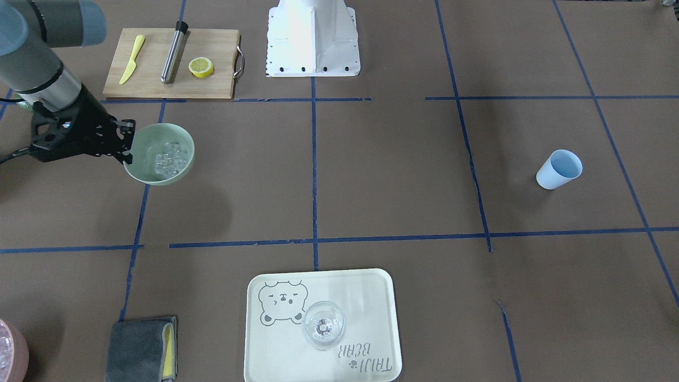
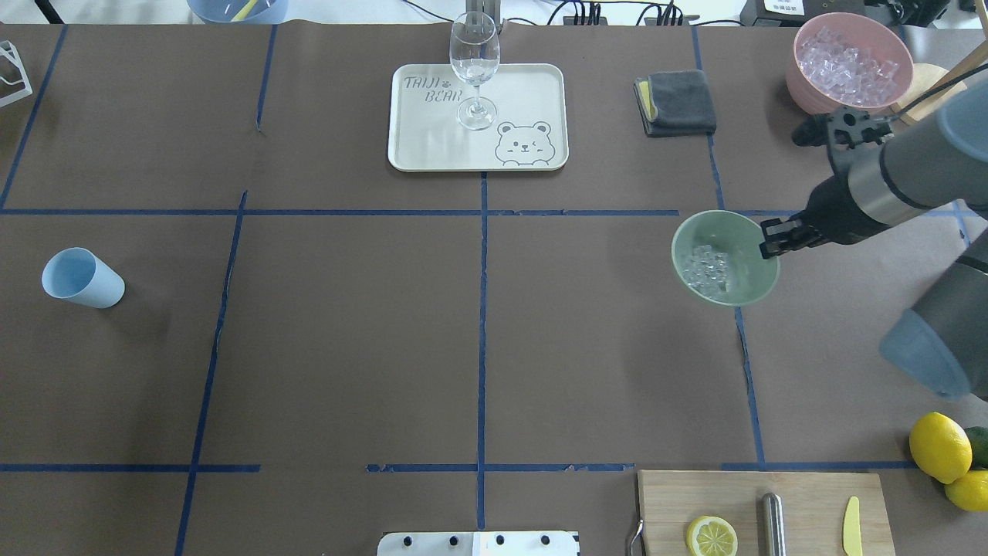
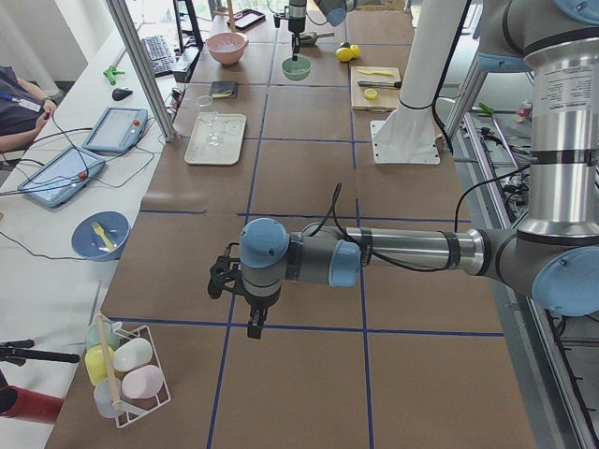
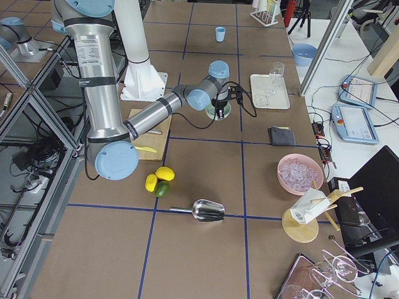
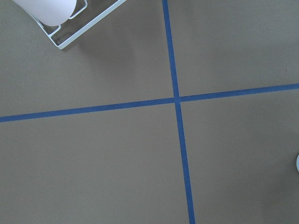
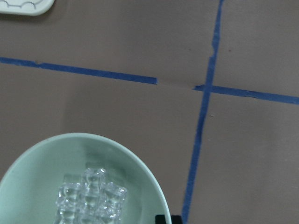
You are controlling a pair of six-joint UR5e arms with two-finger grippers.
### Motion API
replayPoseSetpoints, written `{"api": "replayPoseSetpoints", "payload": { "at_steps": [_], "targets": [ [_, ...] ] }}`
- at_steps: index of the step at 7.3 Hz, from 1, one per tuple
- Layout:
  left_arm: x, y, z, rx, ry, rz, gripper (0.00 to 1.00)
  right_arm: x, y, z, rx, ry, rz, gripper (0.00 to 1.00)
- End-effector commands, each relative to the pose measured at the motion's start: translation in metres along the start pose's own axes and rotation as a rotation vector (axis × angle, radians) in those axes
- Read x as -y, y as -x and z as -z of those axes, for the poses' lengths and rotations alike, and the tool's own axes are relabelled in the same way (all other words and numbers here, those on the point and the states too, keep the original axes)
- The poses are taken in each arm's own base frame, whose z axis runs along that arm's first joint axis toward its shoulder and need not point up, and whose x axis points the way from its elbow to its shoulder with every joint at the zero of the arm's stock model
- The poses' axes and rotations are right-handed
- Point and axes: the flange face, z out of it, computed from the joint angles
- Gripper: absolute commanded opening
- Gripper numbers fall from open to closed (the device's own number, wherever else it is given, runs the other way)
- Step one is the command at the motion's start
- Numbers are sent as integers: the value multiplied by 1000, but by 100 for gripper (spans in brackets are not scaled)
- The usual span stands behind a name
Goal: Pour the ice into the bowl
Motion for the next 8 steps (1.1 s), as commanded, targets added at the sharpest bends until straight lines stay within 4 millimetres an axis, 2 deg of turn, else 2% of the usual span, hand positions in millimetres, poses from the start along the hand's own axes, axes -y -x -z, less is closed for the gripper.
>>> {"api": "replayPoseSetpoints", "payload": {
  "at_steps": [1, 3, 5, 8],
  "targets": [
    [0, 0, 0, -1, 0, 0, 100, -28, -96, -10, 21, 30, 42, 0],
    [0, 0, 0, -1, 0, -1, 100, -30, -157, -38, 30, 10, 40, 0],
    [0, 0, 0, -1, -1, -2, 100, -37, -200, -58, 33, -1, 23, 0],
    [0, 0, -1, -1, 0, -1, 100, -45, -217, -68, 23, 14, 3, 0]
  ]
}}
